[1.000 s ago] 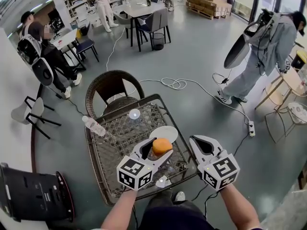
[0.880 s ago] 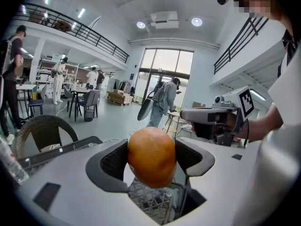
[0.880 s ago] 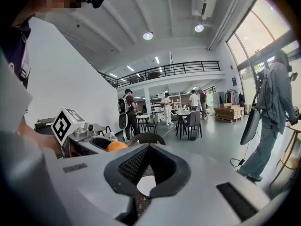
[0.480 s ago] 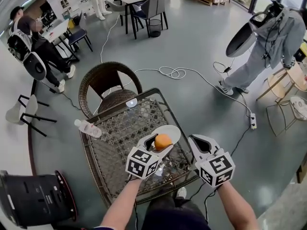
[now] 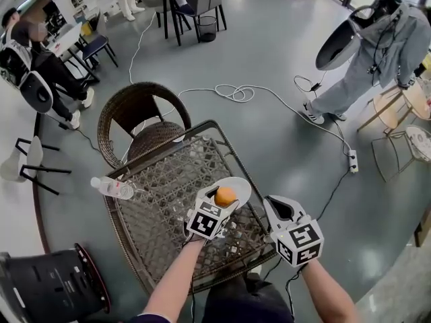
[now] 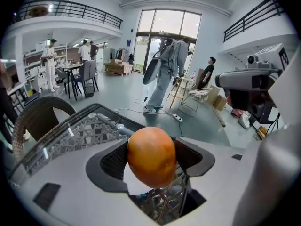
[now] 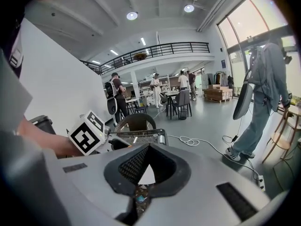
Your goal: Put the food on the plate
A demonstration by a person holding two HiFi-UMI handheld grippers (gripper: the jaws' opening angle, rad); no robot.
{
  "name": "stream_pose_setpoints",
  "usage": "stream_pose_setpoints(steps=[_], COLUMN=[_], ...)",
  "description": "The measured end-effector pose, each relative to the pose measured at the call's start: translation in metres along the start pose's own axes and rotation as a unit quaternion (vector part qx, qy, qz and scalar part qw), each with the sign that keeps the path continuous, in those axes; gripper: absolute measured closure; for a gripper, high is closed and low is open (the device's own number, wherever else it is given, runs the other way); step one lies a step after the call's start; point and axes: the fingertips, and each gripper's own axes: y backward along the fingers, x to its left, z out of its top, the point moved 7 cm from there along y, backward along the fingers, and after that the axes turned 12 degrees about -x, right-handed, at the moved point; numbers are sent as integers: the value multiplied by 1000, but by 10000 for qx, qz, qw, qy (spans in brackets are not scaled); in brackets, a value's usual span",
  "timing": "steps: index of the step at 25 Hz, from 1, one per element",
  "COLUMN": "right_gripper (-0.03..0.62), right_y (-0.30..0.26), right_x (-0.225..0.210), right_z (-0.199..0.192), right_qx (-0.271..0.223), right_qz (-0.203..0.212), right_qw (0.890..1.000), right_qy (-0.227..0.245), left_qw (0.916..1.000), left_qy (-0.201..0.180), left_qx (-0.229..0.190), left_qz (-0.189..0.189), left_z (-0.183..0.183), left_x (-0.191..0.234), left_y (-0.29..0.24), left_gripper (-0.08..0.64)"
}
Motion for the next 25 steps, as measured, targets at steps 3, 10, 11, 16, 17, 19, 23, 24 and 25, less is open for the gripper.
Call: stream_pose_setpoints(steps=[3,10,11,16,17,19,23,24,25], right_gripper=[589,589,589,589,589,589,589,589,589], right_y=[0,-5,-6,-11,-11,-12,-15,-16,-17], right_x=[-3,-7,-8,-9,-10,-11,-10,-9,-9], right_z=[-7,-12,-13,-13,-14,-14,-16,-16,-16], right_qx=[82,194,205,252,262,277,307,313,316], right_qz=[-54,-96,-103,-68,-69,-89,-95,-98,-105], right_qw=[9999,9997,9997,9996,9996,9995,9994,9994,9994], right_qy=[-76,-74,-81,-58,-60,-80,-102,-104,-106], left_qw=[9993,9974,9972,9983,9986,9991,9996,9996,9997], left_qy=[-130,-291,-268,-76,-47,1,96,105,105], left_qx=[355,658,696,576,522,406,219,167,113], left_qz=[16,-9,-29,-89,-95,-120,-173,-185,-201], left_z=[-10,-20,-22,-28,-28,-27,-24,-24,-23], left_x=[3,11,11,15,15,16,18,19,19], left_y=[-12,-31,-33,-41,-43,-47,-51,-52,-54], left_gripper=[242,242,242,242,242,242,242,242,242])
